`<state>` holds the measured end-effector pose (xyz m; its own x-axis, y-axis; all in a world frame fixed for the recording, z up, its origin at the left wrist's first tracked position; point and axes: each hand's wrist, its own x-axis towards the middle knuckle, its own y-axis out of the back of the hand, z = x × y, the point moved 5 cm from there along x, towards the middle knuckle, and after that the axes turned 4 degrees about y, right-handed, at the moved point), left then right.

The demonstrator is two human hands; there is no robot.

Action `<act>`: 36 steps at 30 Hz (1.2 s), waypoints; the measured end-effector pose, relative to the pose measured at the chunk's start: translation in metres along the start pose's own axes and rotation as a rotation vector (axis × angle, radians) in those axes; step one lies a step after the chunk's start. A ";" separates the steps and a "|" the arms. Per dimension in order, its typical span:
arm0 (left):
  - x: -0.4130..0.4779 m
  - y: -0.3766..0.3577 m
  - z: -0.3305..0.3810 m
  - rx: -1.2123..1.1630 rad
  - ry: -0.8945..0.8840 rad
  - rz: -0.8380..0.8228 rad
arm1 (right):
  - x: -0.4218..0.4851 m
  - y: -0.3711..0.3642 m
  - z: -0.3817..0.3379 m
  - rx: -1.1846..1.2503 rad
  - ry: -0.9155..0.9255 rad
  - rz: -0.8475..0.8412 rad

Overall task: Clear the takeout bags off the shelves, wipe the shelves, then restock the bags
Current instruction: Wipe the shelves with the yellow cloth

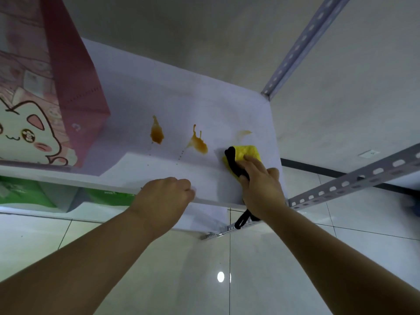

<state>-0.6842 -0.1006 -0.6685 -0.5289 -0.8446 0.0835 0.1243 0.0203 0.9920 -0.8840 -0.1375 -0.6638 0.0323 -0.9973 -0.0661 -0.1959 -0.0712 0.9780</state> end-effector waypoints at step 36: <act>-0.018 0.006 -0.012 -0.256 0.054 0.114 | 0.072 0.008 0.008 0.113 -0.305 -0.050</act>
<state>-0.6635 -0.0914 -0.6651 -0.4542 -0.8722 0.1813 0.3918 -0.0128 0.9199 -0.8911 -0.2099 -0.6628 -0.2474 -0.9509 -0.1861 -0.3093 -0.1045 0.9452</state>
